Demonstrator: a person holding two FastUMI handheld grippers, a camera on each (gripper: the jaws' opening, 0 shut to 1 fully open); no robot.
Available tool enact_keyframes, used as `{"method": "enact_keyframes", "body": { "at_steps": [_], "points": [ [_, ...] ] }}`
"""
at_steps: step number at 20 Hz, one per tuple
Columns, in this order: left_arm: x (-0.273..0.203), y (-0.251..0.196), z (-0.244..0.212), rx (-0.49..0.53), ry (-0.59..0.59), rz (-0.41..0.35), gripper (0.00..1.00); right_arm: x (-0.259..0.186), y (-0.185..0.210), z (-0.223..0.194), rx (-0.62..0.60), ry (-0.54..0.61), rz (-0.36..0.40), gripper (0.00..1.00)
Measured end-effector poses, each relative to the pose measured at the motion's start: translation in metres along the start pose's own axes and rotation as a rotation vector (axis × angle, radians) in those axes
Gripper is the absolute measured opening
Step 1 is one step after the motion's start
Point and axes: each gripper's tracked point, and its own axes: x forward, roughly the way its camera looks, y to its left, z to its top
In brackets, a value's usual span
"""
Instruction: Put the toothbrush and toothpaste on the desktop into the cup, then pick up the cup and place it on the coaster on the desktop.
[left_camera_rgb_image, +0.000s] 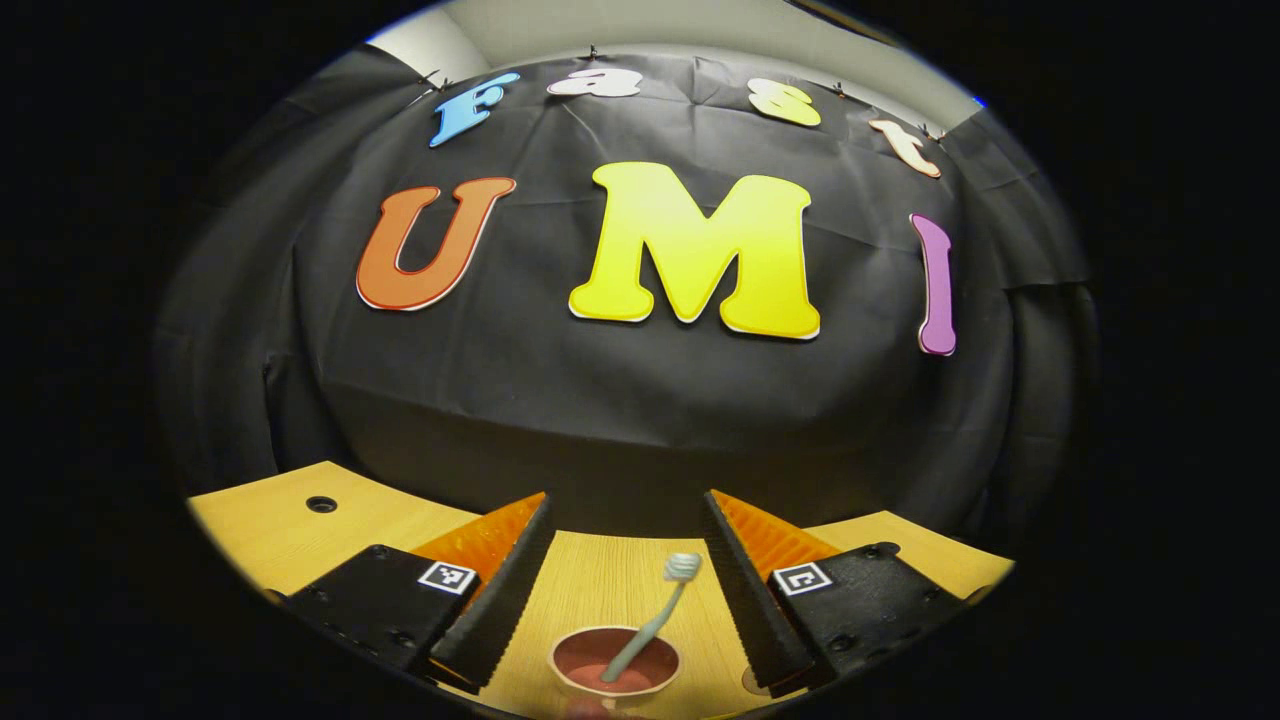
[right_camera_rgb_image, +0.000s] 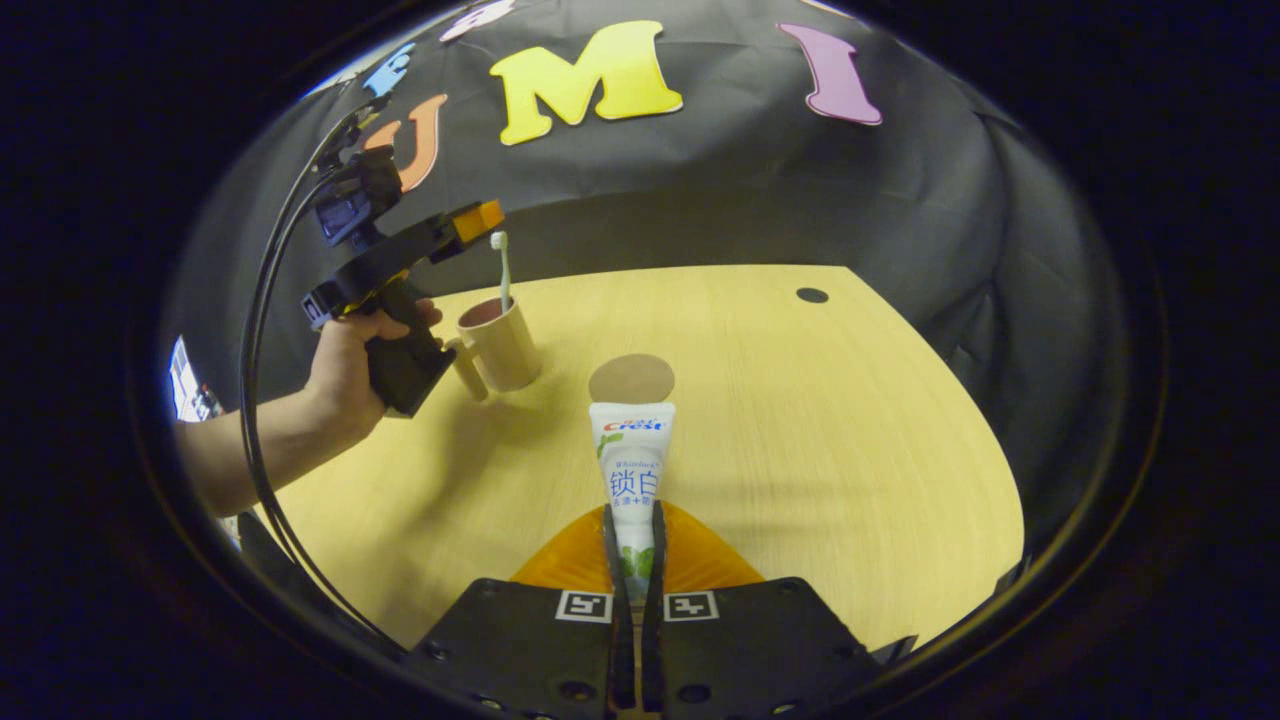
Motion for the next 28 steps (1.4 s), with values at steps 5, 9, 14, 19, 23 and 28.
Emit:
{"method": "enact_keyframes", "body": {
  "at_steps": [5,9,14,19,23,28],
  "points": [
    [-0.027,0.015,0.009,0.017,0.02,0.024,0.97,0.004,0.018,0.025,-0.03,-0.054,0.029,0.04],
    [-0.053,0.037,0.024,0.051,0.029,0.054,0.96,0.006,0.044,0.058,-0.067,-0.131,0.076,0.04],
    [-0.09,0.077,0.048,0.092,0.03,0.119,0.96,0.018,0.096,0.116,-0.12,-0.26,0.16,0.04],
    [-0.131,0.108,0.051,0.096,0.087,0.178,0.96,0.04,0.157,0.167,-0.148,-0.388,0.248,0.04],
    [-0.153,0.119,0.052,0.096,0.116,0.198,0.97,0.064,0.2,0.199,-0.171,-0.498,0.302,0.04],
    [-0.161,0.134,0.048,0.1,0.144,0.221,0.97,0.101,0.226,0.221,-0.216,-0.615,0.323,0.04]
  ]
}}
